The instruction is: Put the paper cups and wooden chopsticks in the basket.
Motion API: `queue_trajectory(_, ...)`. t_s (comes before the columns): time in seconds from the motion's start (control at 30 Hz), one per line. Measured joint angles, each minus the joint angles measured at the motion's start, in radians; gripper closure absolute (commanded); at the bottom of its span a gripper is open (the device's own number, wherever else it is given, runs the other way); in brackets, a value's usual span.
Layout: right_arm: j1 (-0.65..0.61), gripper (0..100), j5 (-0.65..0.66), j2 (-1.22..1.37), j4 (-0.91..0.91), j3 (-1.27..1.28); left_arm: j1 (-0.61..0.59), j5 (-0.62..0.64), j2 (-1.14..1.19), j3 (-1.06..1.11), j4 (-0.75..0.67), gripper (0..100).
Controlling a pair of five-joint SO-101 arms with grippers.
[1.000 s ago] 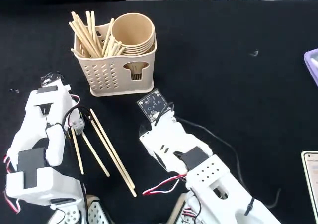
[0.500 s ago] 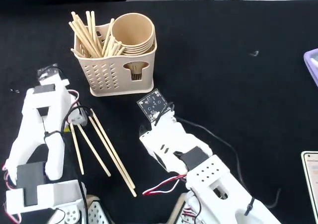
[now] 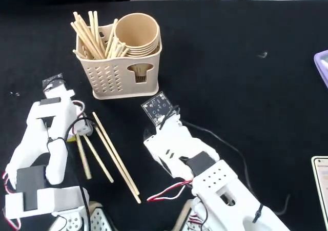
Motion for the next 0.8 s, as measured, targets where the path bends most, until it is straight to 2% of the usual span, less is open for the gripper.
queue_trajectory(0.47, 0.000, 80.5, 0.000, 0.000, 0.000, 0.000, -0.003, 0.000, -0.043, -0.006, -0.006, 97)
queue_trajectory(0.63, 0.000, 80.5, 0.000, 0.000, 0.000, 0.000, -0.003, 0.000, -0.253, -0.069, 0.071, 97)
queue_trajectory(0.8, 0.000, 80.5, 0.000, 0.000, 0.000, 0.000, -0.011, -0.069, -0.534, -0.075, 0.057, 97)
